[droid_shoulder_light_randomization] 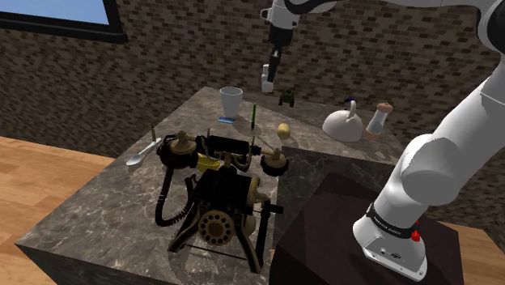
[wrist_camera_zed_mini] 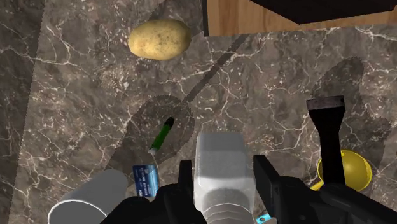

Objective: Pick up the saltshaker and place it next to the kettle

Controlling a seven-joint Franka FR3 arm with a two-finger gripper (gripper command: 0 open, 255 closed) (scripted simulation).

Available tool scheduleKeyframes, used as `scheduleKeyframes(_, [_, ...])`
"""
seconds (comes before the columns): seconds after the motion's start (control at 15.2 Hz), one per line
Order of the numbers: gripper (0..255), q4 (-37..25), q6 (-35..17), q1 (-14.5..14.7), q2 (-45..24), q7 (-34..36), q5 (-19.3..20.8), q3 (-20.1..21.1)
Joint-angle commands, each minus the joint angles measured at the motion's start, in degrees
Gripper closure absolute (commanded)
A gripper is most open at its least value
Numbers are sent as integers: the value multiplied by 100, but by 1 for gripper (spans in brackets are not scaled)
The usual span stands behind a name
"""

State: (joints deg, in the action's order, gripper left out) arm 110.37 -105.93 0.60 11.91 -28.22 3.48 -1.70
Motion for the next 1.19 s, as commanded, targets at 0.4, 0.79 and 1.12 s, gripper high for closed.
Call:
scheduleKeyframes(0.4, [255,252,-67,-429,245,-1117,31,-701])
scheduleKeyframes(0.79, [255,135,-76,-740,157,-1978,24,-1253])
scheduleKeyframes(1.12, [255,-143,-60,-992,-89,-2724,-55,-1722])
